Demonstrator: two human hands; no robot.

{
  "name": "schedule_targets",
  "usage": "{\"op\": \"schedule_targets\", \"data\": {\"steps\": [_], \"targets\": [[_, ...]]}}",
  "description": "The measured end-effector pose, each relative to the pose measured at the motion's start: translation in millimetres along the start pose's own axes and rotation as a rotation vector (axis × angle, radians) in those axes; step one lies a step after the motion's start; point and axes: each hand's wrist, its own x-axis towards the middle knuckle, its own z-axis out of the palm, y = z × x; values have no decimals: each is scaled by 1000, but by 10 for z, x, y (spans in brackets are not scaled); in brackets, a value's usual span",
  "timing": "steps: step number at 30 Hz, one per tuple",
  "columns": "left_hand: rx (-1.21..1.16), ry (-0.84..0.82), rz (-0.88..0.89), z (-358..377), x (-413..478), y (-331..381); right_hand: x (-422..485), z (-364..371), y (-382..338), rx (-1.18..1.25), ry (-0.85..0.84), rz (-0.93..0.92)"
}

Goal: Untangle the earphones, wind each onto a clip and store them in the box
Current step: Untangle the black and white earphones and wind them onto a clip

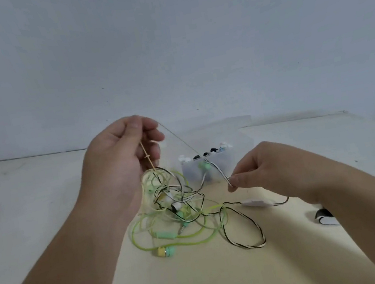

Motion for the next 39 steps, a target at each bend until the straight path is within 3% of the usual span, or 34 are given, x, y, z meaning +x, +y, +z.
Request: {"op": "schedule_targets", "data": {"steps": [3,7,10,12,14,18,24,26,28,32,36,39], "targets": [[-292,-2,-146,-40,21,62,-20,-18,-31,16,26,35],[-414,-28,-296,-44,5,74,17,-14,-11,47,119,57],[-227,-62,-291,-13,-34,66,65,-3,-9,377,193,-26],[-161,-144,-265,4,-59,61,67,15,-31,708,90,-86],[-131,-250,-237,17,-84,46,53,64,-50,864,-11,-124],[-103,-454,-191,61,-125,-25,62,198,-64,801,-90,-140],[-309,-657,-271,126,-178,-83,60,322,-105,550,-148,-173],[-418,-568,-310,154,-170,-43,58,321,-126,624,-118,-135],[-458,-349,-347,173,-143,-6,83,300,-119,778,-42,-77],[-253,117,-422,53,14,-77,109,207,-67,991,60,-90],[-76,299,-440,-173,168,-132,85,111,-72,1052,106,-110],[304,342,-305,-246,219,-144,94,26,-56,1100,196,-144]]}}
